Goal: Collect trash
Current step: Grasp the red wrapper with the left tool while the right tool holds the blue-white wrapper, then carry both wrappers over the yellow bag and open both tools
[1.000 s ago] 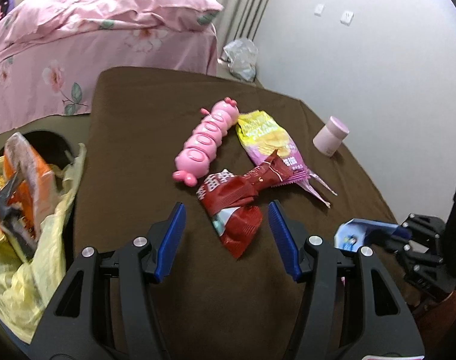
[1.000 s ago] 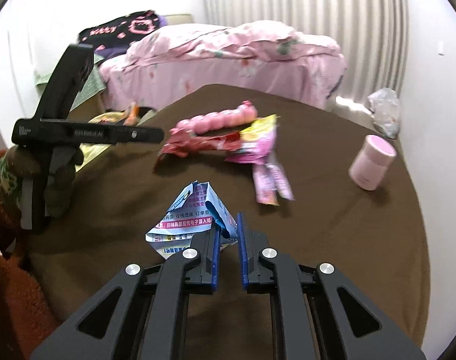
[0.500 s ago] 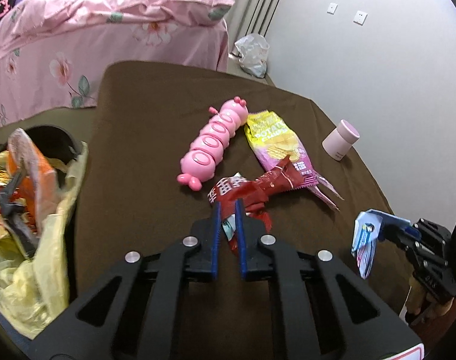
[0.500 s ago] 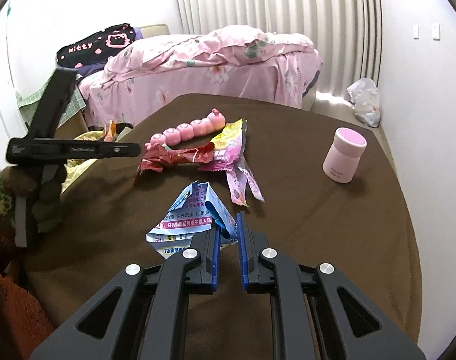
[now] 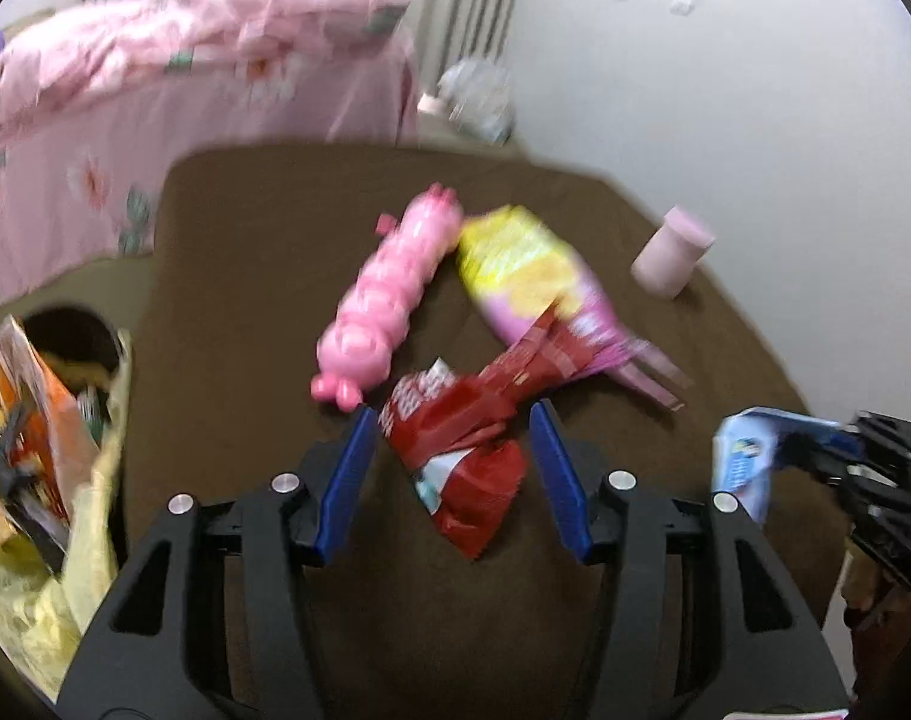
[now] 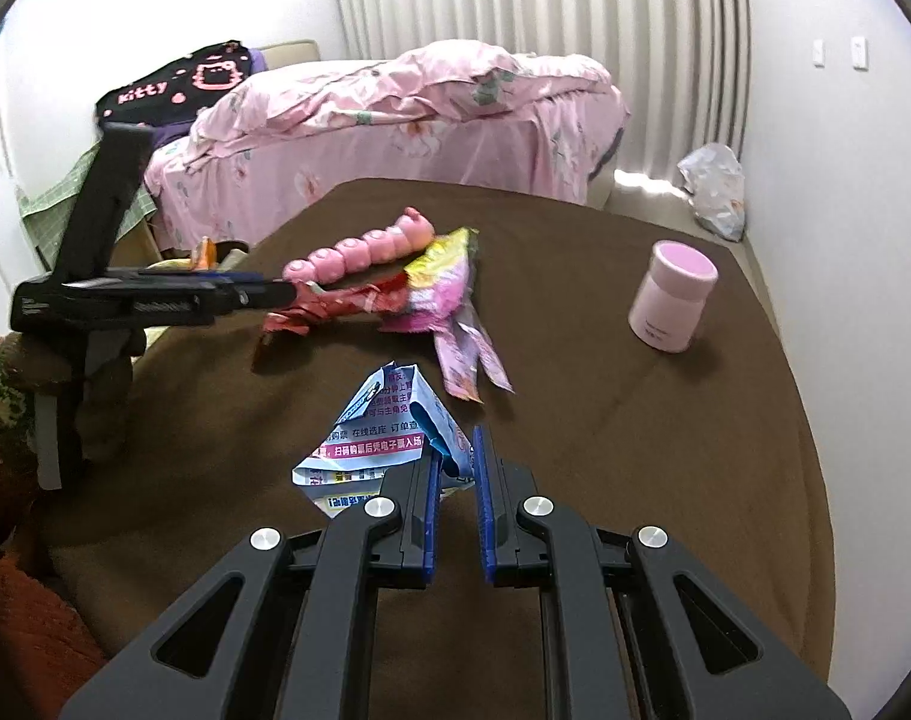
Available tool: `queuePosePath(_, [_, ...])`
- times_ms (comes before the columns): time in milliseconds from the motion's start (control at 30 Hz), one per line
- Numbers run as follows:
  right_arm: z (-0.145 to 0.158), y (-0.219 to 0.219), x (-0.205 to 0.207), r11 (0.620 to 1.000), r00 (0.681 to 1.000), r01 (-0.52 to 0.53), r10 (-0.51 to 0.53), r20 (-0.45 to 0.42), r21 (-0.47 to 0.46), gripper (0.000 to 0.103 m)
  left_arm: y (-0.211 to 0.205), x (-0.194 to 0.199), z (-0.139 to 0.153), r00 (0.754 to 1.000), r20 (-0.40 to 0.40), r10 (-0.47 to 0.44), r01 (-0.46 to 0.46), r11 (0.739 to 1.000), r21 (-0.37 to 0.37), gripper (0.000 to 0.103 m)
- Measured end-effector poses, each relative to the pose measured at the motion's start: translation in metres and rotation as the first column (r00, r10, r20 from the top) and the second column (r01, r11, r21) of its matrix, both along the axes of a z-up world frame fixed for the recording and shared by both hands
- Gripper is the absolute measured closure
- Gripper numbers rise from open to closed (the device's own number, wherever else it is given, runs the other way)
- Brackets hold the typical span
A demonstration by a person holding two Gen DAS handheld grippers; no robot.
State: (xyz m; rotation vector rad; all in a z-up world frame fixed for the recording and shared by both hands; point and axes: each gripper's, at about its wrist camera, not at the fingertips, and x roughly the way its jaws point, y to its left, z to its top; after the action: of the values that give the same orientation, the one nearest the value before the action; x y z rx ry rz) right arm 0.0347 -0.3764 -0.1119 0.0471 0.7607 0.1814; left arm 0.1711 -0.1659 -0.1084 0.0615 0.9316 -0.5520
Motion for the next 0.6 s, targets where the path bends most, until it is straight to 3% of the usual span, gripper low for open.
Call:
queuePosePath(33, [-0.001, -0.002, 0.000, 1.000, 1.000, 0.006, -0.006, -0.004, 0.003, 0.092, -0.002, 0.003, -0.004, 1.000, -0.019, 0.001, -0.001, 1.000, 0.000, 0.061])
queuePosePath(333, [-0.010, -0.012, -0.002, 0.999, 0.999, 0.037, -0.037, -0.014, 0.026, 0.092, -0.006, -0.009, 0.009, 0.999, 0.050, 0.001, -0.001, 1.000, 0.000, 0.064])
queuePosePath(600, [0.025, 0.001, 0.000, 1.000, 0.997, 0.024, -0.023, 0.068, -0.011, 0.092, 0.027, -0.037, 0.055, 0.989, 0.140, 0.037, -0.022, 0.994, -0.109, 0.063])
